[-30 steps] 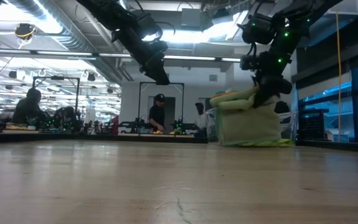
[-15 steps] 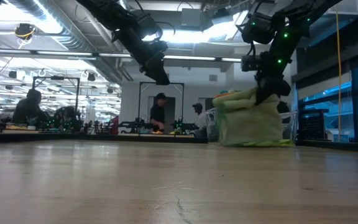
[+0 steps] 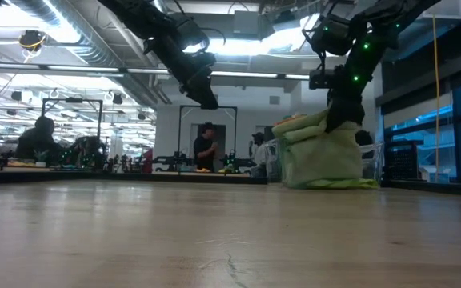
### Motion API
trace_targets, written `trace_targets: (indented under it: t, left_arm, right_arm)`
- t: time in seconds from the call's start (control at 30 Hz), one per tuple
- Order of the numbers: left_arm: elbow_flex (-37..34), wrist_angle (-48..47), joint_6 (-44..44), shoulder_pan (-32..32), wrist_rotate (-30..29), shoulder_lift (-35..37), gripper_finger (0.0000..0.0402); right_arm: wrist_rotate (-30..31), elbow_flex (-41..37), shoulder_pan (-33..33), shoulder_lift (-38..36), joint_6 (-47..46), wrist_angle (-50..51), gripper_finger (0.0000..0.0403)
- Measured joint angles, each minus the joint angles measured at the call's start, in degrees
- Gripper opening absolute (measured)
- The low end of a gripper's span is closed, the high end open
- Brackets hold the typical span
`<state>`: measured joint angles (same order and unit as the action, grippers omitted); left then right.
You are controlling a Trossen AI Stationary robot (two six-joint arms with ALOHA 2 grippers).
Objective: Fold microfiber towels
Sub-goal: Put the pile of microfiber towels into the transparent bin
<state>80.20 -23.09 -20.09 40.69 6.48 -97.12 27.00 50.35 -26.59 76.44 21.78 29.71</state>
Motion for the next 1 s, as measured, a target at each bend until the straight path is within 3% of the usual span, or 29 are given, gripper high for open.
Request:
trace_targets:
  t: [0.43,0.67,1.0]
  left_arm:
    - [0.0,0.0,0.0,0.0,0.0,0.0,0.0195]
    - [0.0,0.0,0.0,0.0,0.0,0.0,0.0195]
    - [0.0,0.0,0.0,0.0,0.0,0.0,0.0195]
  right_arm:
    - [12.7,10.3,-0.2,-0.1,8.6,-2.0,0.0033]
    - [17.4,13.1,-4.0,-0.1,15.7,-7.3,0.0033]
    - [15.0,6.6,-8.7,1.1,24.4,-19.8,0.0033]
